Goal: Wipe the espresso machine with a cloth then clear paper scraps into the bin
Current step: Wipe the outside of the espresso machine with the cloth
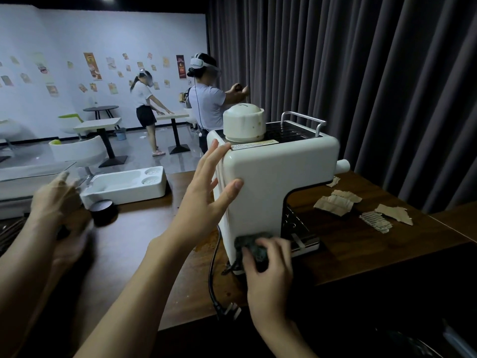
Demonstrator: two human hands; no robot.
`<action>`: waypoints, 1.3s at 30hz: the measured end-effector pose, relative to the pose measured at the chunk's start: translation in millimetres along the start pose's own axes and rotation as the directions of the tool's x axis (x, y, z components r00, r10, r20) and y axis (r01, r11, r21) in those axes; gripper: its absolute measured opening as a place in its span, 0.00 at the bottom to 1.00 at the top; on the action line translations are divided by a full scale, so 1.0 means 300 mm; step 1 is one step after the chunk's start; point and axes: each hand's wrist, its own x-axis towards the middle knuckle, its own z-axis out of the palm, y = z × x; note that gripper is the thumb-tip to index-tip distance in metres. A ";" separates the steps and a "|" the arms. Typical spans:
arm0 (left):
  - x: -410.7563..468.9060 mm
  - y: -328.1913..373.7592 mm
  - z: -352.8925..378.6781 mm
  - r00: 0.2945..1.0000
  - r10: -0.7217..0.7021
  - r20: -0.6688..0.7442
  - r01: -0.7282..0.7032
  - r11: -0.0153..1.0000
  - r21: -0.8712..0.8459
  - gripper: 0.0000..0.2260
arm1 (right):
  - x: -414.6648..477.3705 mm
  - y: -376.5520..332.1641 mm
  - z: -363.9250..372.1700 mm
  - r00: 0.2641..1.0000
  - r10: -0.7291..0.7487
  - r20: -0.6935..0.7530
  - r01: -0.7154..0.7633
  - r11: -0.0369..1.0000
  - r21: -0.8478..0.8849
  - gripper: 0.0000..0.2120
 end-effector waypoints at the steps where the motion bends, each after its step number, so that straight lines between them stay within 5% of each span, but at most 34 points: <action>1: 0.000 -0.002 -0.001 1.000 0.001 0.001 -0.001 1.000 0.007 0.27 | -0.006 0.003 0.000 0.999 -0.022 0.034 0.023 1.000 -0.011 0.11; 9: -0.005 -0.001 0.006 1.000 0.011 -0.013 -0.011 1.000 0.013 0.27 | 0.030 0.087 -0.067 0.995 0.097 0.027 -0.092 0.984 -0.154 0.10; 17: -0.010 0.009 0.017 0.999 0.019 -0.040 -0.018 1.000 0.019 0.28 | -0.024 0.057 -0.030 0.974 0.086 0.207 -0.051 0.984 -0.170 0.08; 22: -0.013 0.015 0.009 0.999 0.010 -0.031 -0.009 1.000 0.026 0.28 | 0.022 0.122 -0.068 0.977 0.193 0.088 -0.175 0.968 -0.180 0.08; 30: -0.010 0.007 0.032 0.998 -0.005 -0.057 0.005 1.000 0.000 0.29 | -0.033 0.100 -0.049 0.974 0.070 0.217 -0.044 0.991 -0.123 0.11; 36: -0.009 0.006 0.032 0.997 0.001 -0.076 0.001 0.999 0.037 0.29 | 0.087 0.167 -0.179 0.971 0.210 -0.111 -0.205 0.977 0.052 0.10; 39: -0.010 0.004 0.034 0.997 0.000 -0.075 0.004 0.999 0.048 0.29 | 0.163 0.243 -0.234 0.933 0.346 -0.097 -0.350 0.936 -0.028 0.06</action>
